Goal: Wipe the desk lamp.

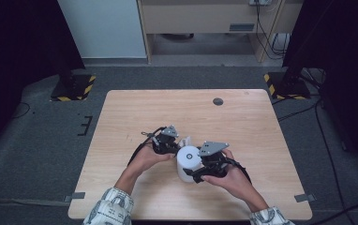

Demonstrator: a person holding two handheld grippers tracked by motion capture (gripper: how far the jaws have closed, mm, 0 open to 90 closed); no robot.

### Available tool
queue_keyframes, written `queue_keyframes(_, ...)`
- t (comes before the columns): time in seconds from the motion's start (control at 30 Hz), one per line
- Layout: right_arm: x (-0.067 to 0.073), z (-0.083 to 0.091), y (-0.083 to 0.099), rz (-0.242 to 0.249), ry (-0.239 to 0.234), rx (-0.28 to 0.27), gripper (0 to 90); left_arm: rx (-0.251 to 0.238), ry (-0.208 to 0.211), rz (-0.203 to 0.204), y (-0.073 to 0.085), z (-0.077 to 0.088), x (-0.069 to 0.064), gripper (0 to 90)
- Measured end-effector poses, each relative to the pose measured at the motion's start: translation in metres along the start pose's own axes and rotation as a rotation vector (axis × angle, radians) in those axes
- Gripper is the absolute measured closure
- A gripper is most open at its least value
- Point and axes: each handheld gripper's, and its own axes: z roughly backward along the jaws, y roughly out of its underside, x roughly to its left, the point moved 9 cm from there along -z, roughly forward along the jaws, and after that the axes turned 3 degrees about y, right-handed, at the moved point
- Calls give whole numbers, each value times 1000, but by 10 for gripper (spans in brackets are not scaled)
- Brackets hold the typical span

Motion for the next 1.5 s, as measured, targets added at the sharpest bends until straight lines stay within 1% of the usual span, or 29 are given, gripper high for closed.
queue_keyframes(0.1, 0, 0, 0, 0, 0, 0, 94, -27, 0, 1, -5, 8, -2, 748)
queue_keyframes(0.23, 0, 0, 0, -2, -2, -1, 94, -57, -11, -22, -17, 23, -5, 748)
queue_keyframes(0.37, 0, 0, 0, -5, 0, -1, 94, -91, -24, -34, -30, 34, -9, 748)
queue_keyframes(0.43, 0, 0, 0, -5, 0, -1, 94, -96, -29, -43, -34, 37, -10, 747)
queue_keyframes(0.5, 0, 0, 0, -5, 0, -2, 94, -79, -42, -52, -33, 35, -10, 747)
queue_keyframes(0.57, -1, 0, 0, -3, 1, -1, 94, -67, -41, -46, -31, 32, -9, 748)
queue_keyframes(0.63, -1, 0, 0, -3, 0, -2, 94, -45, -42, -39, -24, 27, -8, 748)
queue_keyframes(0.67, -1, 0, 0, -3, 0, -2, 94, -17, -49, -45, -19, 23, -7, 747)
queue_keyframes(0.7, -1, 0, 0, -2, 0, -1, 94, -7, -49, -41, -15, 21, -6, 748)
queue_keyframes(0.8, -1, 0, 0, -2, -2, -3, 94, 0, -43, -15, -6, 15, -4, 747)
queue_keyframes(0.9, -1, 0, 1, 0, 1, -1, 94, -9, -42, -11, -5, 16, -5, 747)
queue_keyframes(0.97, -1, 0, 1, 1, 1, -1, 94, -28, -47, -11, -8, 21, -6, 748)
queue_keyframes(1.13, -1, -1, 1, -1, 2, 2, 94, -88, -81, -15, -25, 42, -14, 747)
queue_keyframes(1.2, -2, -1, 1, -2, 4, 2, 93, -102, -88, -19, -30, 48, -17, 747)
queue_keyframes(1.23, -2, -1, 1, -2, 6, 3, 93, -117, -94, -20, -32, 51, -19, 747)
queue_keyframes(1.27, -2, -1, 1, -4, 7, 2, 93, -120, -106, -25, -34, 55, -20, 746)
queue_keyframes(1.33, -2, -1, 1, -4, 10, 3, 93, -122, -123, -31, -35, 59, -20, 745)
queue_keyframes(1.4, -3, -1, 1, -3, 12, 3, 93, -116, -151, -31, -32, 62, -18, 744)
queue_keyframes(1.5, -3, -1, 1, -3, 16, 5, 93, -130, -175, -16, -27, 66, -14, 743)
